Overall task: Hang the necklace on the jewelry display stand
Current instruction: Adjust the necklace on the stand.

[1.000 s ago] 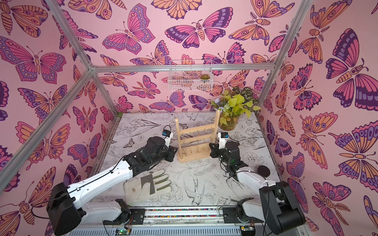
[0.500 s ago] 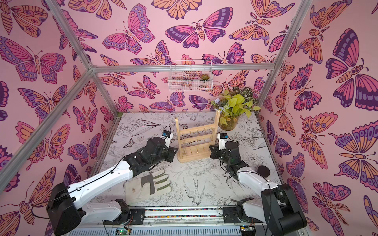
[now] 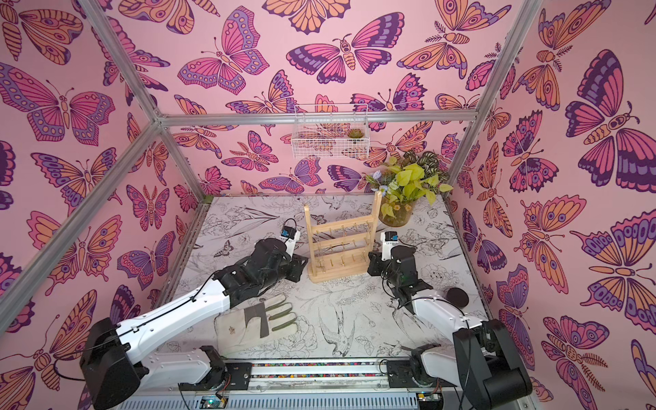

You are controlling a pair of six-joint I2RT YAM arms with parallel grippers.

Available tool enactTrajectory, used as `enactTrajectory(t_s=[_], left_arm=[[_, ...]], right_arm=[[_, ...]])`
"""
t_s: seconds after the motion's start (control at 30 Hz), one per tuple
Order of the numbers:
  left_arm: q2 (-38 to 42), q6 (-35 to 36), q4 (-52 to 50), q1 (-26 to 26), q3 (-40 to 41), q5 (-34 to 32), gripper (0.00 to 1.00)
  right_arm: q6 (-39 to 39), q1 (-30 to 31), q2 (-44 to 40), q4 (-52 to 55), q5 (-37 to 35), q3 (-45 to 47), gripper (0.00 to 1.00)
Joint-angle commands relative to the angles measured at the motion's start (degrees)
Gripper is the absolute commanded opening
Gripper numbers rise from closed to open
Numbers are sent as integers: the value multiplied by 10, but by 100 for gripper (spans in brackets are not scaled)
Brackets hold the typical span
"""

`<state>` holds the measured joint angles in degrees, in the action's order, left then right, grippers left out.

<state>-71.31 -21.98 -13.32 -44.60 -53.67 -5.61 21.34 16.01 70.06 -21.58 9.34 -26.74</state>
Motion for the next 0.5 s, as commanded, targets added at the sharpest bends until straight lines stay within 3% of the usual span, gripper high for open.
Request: enactTrajectory(t_s=[0.0,0.47], left_arm=[[6,0,5,0,-1,-3,31],[3,0,5,0,-1,-3,31]], right_arm=[[-2,-5,0,-6,-21,-16,0],[14,-5,4,-46,-13,-26,0]])
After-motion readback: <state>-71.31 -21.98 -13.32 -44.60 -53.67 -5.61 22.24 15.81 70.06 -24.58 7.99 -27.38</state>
